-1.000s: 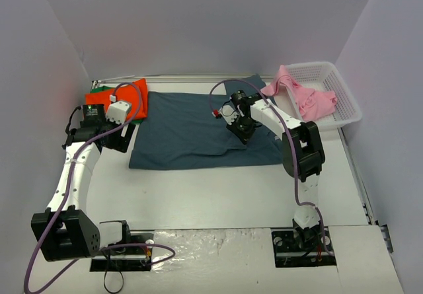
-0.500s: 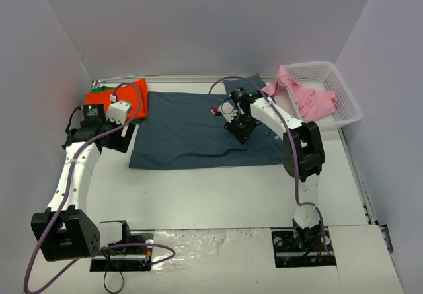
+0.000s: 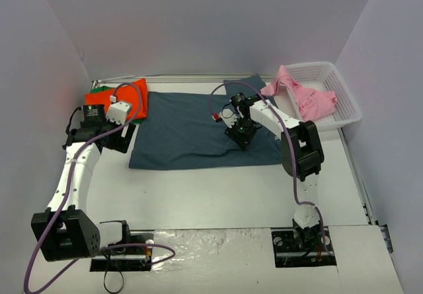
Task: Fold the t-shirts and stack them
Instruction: Fold the flattened tshirt in 1/3 of the way
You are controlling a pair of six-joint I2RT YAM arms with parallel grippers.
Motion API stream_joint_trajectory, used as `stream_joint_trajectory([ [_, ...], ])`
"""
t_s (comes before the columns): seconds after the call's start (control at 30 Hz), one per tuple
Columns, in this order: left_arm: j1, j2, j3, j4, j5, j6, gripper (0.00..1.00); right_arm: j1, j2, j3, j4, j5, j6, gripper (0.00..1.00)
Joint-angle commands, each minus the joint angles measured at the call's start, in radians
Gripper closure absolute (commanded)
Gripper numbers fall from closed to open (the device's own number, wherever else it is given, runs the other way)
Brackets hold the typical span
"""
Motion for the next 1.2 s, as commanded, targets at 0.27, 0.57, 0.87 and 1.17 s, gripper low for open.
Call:
stream_joint_trajectory([
  [0.27, 0.003, -0.016, -0.007, 0.011, 0.013, -0.009, 0.21, 0.008, 0.039, 0.007, -0.053, -0.016, -0.009, 0.66],
  [0.57, 0.003, -0.019, -0.015, 0.014, 0.015, -0.009, 0.21, 0.008, 0.037, 0.011, -0.054, -0.010, -0.006, 0.80],
  [0.87, 0.001, -0.025, -0.016, 0.011, 0.019, -0.008, 0.21, 0.008, 0.002, 0.028, -0.065, 0.008, -0.001, 0.90],
  [1.17, 0.001, -0.031, -0.019, 0.014, 0.019, -0.008, 0.21, 0.009, -0.009, 0.102, -0.098, 0.027, -0.006, 1.00],
])
